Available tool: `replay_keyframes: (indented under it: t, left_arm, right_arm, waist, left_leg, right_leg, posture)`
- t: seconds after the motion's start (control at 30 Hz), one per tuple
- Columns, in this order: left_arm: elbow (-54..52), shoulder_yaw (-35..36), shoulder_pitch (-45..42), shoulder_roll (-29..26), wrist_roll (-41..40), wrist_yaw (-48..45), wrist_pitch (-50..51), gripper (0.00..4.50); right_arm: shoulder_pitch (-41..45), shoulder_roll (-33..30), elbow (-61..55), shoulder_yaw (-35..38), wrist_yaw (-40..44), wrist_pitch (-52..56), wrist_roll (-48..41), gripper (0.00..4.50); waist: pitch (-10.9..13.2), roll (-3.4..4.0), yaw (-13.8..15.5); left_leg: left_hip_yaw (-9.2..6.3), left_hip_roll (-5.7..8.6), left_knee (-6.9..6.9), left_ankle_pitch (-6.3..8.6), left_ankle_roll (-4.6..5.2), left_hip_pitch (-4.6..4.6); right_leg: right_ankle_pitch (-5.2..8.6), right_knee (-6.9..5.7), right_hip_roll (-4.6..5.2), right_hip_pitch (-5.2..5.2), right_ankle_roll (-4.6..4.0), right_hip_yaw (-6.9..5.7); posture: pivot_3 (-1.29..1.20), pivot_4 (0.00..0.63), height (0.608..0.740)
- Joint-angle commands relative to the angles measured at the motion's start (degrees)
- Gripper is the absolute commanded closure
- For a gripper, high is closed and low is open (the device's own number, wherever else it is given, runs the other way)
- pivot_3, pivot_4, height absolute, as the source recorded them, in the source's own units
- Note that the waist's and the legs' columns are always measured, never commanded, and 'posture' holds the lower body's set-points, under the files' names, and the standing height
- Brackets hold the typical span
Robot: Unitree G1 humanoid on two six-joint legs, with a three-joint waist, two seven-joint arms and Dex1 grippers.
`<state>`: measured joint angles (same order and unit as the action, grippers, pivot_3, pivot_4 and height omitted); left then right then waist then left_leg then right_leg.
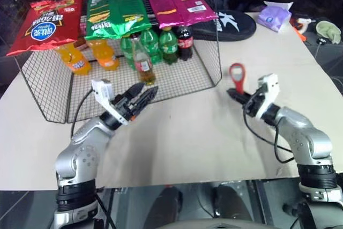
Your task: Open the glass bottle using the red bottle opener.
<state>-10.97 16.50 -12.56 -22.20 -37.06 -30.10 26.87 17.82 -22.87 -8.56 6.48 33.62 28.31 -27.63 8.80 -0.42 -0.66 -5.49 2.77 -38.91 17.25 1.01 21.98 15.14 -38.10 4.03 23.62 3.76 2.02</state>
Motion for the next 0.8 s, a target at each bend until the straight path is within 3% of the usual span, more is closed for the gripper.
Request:
replay_keyframes:
  t: [0.03, 0.4, 0.8]
  left_arm:
    - [2.7, 0.2, -4.2, 1.2, 6.2, 4.9, -7.0, 0.72]
    - [23.5, -4.5, -19.6, -0.8, 21.2, 6.9, -21.6, 0.72]
    - [46.5, -6.2, -31.7, -0.2, 24.2, 1.6, -31.4, 0.72]
  right_arm:
    - [0.0, 0.4, 0.1, 1.4, -1.2, -5.4, 2.3, 4.5]
    - [0.5, 2.5, 0.3, 0.1, -1.3, -8.2, 3.2, 4.5]
    - [-1.0, 3.6, -1.3, -0.1, -3.0, -9.3, 4.0, 4.5]
  waist:
    - [0.0, 0.0, 0.0]
    - [0.0, 0.0, -0.2]
    - [0.0, 0.0, -0.3]
  left_leg:
    - [0.01, 0.0, 0.0, 0.0, 0.0, 0.0]
    - [0.04, 0.05, 0.0, 0.0, 0.0, 0.01]
    - [0.01, 0.09, 0.0, 0.0, 0.0, 0.03]
  right_leg:
    - [0.0, 0.0, 0.0, 0.0, 0.0, 0.0]
    - [0.0, 0.01, -0.01, 0.02, 0.01, 0.02]
    - [0.0, 0.0, -0.01, 0.04, 0.01, -0.04]
  posture:
    - [0.0, 0.15, 0.74]
    - [0.0, 0.15, 0.74]
    - [0.0, 0.15, 0.74]
